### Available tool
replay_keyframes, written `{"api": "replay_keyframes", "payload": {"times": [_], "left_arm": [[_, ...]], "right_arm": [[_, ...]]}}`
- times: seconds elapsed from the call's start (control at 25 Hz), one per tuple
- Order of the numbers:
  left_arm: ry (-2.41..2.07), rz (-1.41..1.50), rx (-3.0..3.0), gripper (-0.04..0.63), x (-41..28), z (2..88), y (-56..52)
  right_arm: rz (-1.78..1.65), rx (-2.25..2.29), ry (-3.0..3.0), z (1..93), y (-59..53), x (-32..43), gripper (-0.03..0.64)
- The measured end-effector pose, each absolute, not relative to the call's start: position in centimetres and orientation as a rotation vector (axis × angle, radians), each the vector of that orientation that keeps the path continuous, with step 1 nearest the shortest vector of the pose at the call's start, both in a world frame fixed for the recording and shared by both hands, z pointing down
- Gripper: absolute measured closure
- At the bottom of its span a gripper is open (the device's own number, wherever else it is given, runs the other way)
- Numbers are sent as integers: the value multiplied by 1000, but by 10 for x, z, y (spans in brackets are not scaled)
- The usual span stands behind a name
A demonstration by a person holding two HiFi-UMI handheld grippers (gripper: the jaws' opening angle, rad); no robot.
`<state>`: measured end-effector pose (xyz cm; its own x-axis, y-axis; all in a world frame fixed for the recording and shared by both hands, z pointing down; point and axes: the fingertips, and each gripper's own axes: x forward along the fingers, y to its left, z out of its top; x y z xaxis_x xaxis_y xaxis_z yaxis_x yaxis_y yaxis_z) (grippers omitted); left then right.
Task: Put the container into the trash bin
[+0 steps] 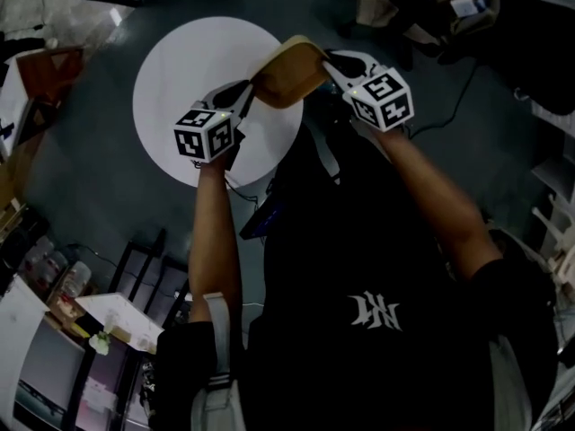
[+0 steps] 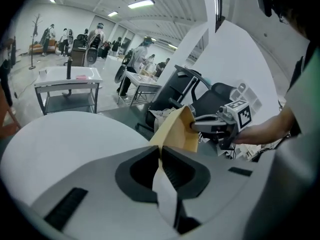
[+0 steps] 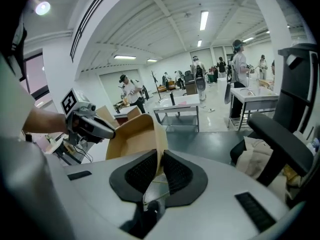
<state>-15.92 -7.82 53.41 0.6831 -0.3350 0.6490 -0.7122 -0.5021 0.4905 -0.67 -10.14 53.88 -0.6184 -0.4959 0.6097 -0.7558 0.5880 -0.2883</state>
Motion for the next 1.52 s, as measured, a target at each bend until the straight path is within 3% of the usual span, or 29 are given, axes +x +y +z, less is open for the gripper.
{"api": "replay_keyframes", "payload": {"times": [0.96,1.52], "left_arm": [[-583,828,2086,569,55,597,-27],[-892,932,1836,574,60,728,-10]], "right_arm": [[895,1123,-2199,609,-42,207,557],[962,965,-2114,750,-51,207,561]]}}
